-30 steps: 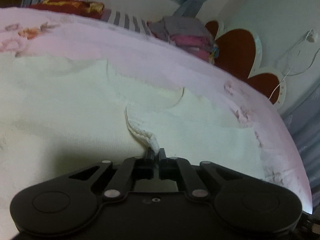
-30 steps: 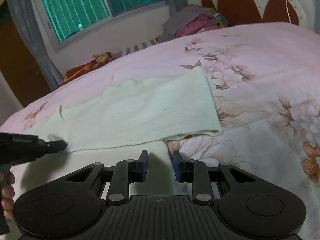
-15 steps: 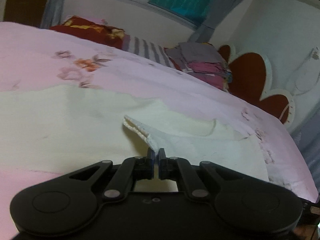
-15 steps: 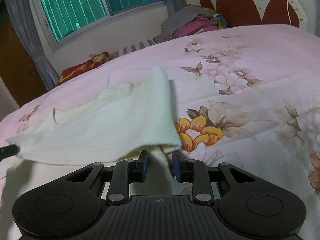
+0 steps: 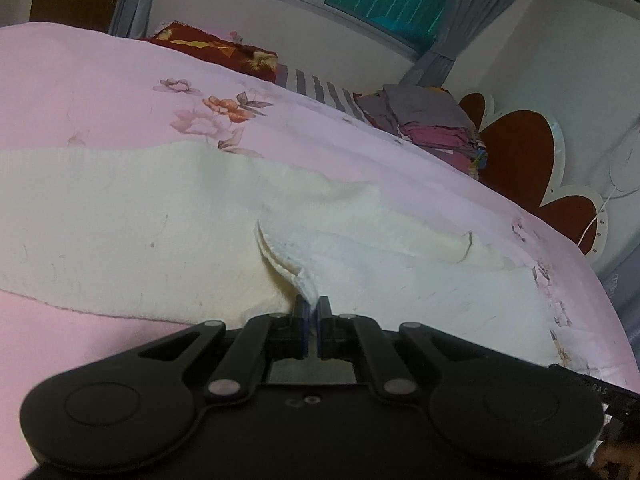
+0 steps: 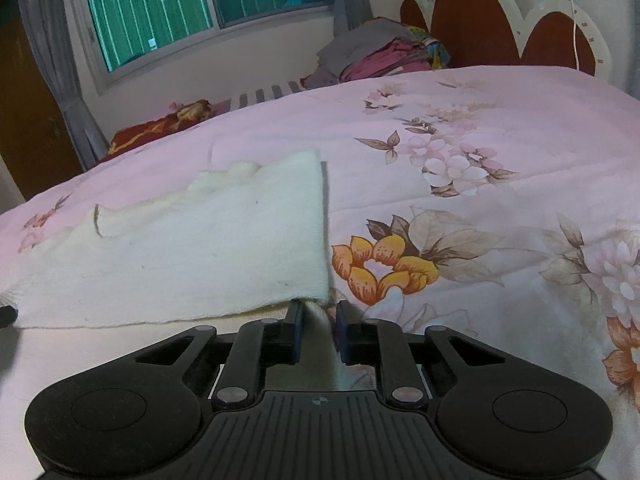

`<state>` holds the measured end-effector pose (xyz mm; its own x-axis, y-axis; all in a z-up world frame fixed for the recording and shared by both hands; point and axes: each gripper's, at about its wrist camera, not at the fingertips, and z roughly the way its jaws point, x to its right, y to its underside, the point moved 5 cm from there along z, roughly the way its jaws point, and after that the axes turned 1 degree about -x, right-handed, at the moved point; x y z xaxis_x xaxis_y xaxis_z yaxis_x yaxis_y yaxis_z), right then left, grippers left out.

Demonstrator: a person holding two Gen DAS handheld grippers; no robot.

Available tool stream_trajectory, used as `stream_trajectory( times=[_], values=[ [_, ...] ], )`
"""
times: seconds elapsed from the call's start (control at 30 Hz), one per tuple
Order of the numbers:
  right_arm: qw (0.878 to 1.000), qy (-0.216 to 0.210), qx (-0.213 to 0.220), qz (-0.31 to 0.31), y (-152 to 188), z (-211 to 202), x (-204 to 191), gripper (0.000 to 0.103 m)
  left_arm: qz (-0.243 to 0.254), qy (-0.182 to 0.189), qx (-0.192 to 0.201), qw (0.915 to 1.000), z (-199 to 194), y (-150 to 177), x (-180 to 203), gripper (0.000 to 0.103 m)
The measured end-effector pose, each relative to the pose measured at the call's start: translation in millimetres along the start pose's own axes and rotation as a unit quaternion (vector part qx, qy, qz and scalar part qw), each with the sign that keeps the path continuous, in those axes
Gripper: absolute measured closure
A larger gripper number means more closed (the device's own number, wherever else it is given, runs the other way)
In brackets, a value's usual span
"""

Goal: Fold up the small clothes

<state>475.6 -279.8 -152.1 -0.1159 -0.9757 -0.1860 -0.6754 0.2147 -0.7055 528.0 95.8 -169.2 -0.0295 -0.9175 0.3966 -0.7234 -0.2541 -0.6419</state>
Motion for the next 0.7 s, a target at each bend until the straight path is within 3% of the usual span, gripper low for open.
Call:
stream_trajectory(
  times=[0.07,0.17,0.2,0.3,0.33,0.43,0.5,0.57,0.63,0.67,0.7],
  values=[
    [1.0,-0.004,-0.002,0.001,-2,-3,0,0.086,0.017,-0.011,-0.002,0.9998,-3,0,0,0.085],
    [0.999,-0.018,0.046,0.01,-11,-28,1,0.086,0.081,-0.084,0.055,0.9917,-27,-4,13,0.063],
    [0.998,-0.027,0.056,0.009,-14,-33,-2,0.086,0.104,-0.088,0.066,0.9885,-30,-3,26,0.06],
    [0.997,-0.057,0.045,-0.004,-17,-24,-25,0.086,0.164,-0.042,0.062,0.9837,-15,5,81,0.04],
    [0.997,-0.071,0.034,-0.011,-16,-16,-39,0.086,0.181,-0.034,0.056,0.9813,-7,9,98,0.029],
    [0.993,-0.108,0.006,-0.041,-7,4,-81,0.086,0.207,-0.03,0.026,0.9776,21,21,123,0.03],
    [0.992,-0.111,-0.009,-0.064,0,12,-94,0.086,0.193,-0.041,0.015,0.9803,27,21,113,0.035],
    [0.993,-0.105,-0.006,-0.058,-1,11,-82,0.086,0.171,-0.073,0.011,0.9825,26,18,84,0.037],
    [0.998,-0.049,-0.001,-0.028,-6,11,-42,0.086,0.166,-0.096,0.02,0.9813,18,16,56,0.037],
    [0.999,-0.031,0.001,-0.007,-8,9,-23,0.095,0.166,-0.093,0.02,0.9815,18,14,51,0.036],
    [0.999,-0.039,0.002,0.023,-10,7,-6,0.096,0.168,-0.092,0.018,0.9814,17,12,50,0.037]
  ],
)
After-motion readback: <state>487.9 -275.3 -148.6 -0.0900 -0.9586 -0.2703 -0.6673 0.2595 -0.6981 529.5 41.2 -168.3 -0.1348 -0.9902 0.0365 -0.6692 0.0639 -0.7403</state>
